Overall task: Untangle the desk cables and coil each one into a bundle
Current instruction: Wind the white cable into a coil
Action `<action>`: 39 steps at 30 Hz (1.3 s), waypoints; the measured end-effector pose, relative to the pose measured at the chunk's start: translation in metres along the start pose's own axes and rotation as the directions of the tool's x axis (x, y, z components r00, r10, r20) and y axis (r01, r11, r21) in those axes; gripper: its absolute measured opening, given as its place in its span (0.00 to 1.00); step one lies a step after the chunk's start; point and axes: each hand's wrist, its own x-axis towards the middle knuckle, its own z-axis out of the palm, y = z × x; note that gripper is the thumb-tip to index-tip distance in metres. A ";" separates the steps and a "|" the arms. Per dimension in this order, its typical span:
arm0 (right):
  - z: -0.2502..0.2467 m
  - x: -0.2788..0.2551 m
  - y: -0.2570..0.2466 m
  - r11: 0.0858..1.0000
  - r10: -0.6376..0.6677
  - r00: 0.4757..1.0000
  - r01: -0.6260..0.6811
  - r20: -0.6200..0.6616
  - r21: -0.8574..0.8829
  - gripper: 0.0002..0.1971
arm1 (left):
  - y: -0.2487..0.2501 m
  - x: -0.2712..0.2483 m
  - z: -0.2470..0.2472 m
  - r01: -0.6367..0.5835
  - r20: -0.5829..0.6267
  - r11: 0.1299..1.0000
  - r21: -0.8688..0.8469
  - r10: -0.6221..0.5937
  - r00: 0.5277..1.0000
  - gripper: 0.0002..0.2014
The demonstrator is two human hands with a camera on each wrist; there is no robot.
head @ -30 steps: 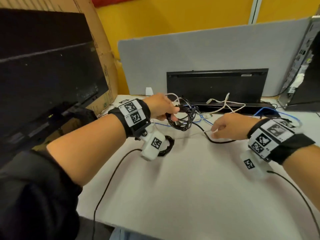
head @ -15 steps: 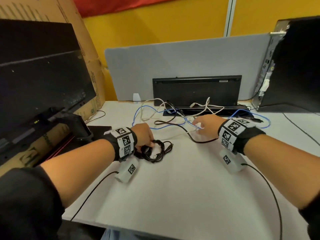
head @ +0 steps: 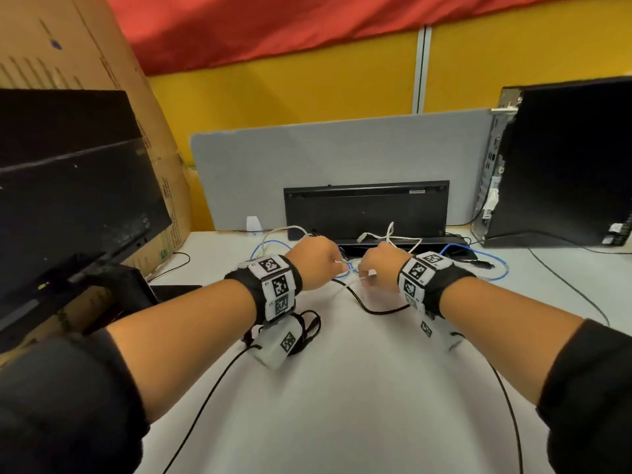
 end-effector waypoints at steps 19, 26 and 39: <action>-0.085 -0.057 0.142 0.863 0.384 0.775 -0.108 -0.502 0.494 0.14 | -0.035 0.059 -0.069 -0.068 -0.235 0.976 -0.207 0.018 0.972 0.13; -0.074 -0.061 0.169 0.819 0.542 0.642 -0.261 -0.542 0.510 0.14 | -0.056 0.063 -0.085 -0.041 -0.357 0.965 -0.259 -0.056 0.932 0.12; -0.076 -0.059 0.135 0.773 0.492 0.818 -0.253 -0.298 0.581 0.21 | -0.022 0.065 -0.098 -0.098 -0.393 0.938 -0.333 -0.044 0.919 0.10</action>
